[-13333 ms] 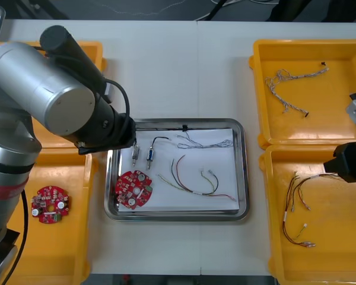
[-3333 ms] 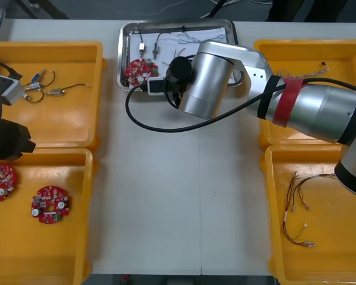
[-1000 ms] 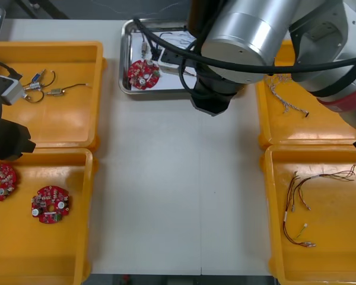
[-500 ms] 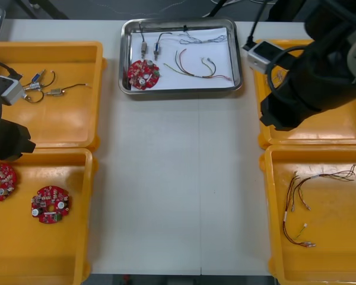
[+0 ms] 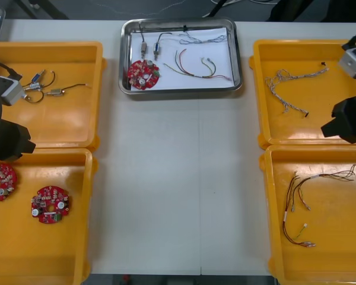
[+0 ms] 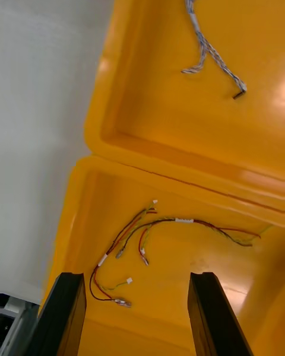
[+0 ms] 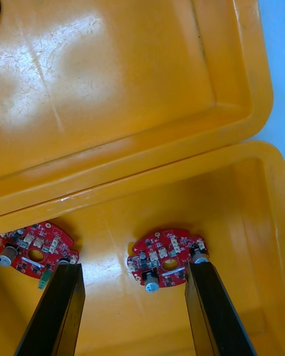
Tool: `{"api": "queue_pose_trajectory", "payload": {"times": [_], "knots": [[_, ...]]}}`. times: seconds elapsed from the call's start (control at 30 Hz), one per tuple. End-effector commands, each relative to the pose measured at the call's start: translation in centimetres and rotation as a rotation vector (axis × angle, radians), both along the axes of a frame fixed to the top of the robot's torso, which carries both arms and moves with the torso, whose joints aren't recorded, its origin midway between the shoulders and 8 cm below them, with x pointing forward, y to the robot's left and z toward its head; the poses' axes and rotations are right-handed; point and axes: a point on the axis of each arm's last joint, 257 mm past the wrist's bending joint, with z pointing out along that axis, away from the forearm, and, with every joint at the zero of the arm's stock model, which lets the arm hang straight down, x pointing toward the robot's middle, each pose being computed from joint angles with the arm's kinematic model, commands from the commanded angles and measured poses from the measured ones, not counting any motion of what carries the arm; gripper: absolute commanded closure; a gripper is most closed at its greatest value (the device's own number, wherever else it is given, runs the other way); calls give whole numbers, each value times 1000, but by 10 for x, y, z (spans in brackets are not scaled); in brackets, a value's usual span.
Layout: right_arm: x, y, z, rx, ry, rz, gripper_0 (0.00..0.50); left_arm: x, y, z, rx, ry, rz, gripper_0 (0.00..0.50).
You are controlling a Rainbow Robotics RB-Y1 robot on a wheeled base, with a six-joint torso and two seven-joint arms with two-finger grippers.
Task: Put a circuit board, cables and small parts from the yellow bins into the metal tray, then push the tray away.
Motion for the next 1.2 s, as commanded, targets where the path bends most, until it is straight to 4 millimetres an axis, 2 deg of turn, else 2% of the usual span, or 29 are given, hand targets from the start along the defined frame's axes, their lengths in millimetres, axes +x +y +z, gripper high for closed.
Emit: {"api": "queue_pose_trajectory", "payload": {"times": [0.03,0.27,0.53,1.2], "knots": [[-14,-41,4,9,-23,-155,0,-5,15,11,18,-22,49,0],[-31,-75,-12,21,9,-264,0,-5,15,11,18,-22,49,0],[-47,-95,-35,7,57,-333,0,-5,15,11,18,-22,49,0],[-18,-85,-76,72,43,-358,0,-5,15,11,18,-22,49,0]]}}
